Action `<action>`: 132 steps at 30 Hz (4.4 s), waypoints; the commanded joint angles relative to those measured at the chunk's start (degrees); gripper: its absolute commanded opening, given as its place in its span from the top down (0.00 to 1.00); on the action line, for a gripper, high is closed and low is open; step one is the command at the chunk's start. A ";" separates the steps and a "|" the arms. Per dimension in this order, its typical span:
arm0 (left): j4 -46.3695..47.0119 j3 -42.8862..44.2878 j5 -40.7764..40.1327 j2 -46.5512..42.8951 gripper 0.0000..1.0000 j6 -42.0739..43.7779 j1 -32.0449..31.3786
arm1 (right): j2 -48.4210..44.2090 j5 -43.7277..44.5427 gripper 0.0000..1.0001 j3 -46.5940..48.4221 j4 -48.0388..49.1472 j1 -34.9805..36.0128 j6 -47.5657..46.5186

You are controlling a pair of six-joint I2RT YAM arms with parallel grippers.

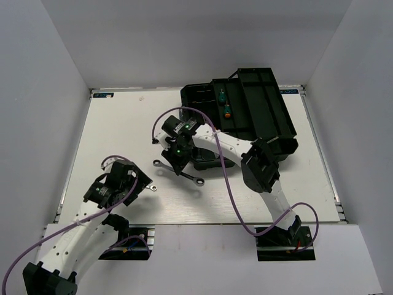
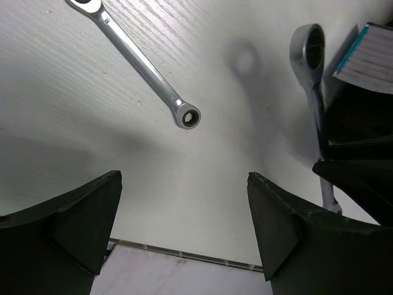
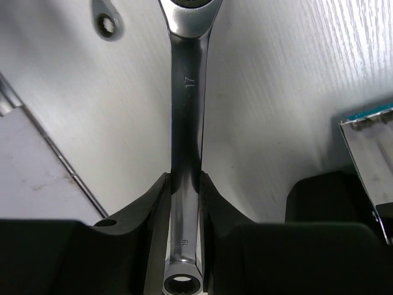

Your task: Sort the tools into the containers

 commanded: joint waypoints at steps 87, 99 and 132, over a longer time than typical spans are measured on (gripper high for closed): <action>4.59 9.36 -10.87 41.01 0.38 -13.31 0.03 | -46.14 -4.03 0.28 -24.79 12.70 -42.37 -8.00; 8.54 3.84 -10.87 44.53 0.66 -17.70 0.03 | -54.58 -6.14 0.28 -33.50 14.29 -43.07 -8.88; 37.63 53.16 37.98 51.27 1.00 37.23 -9.63 | -63.63 21.71 1.00 -40.26 24.74 -43.60 0.96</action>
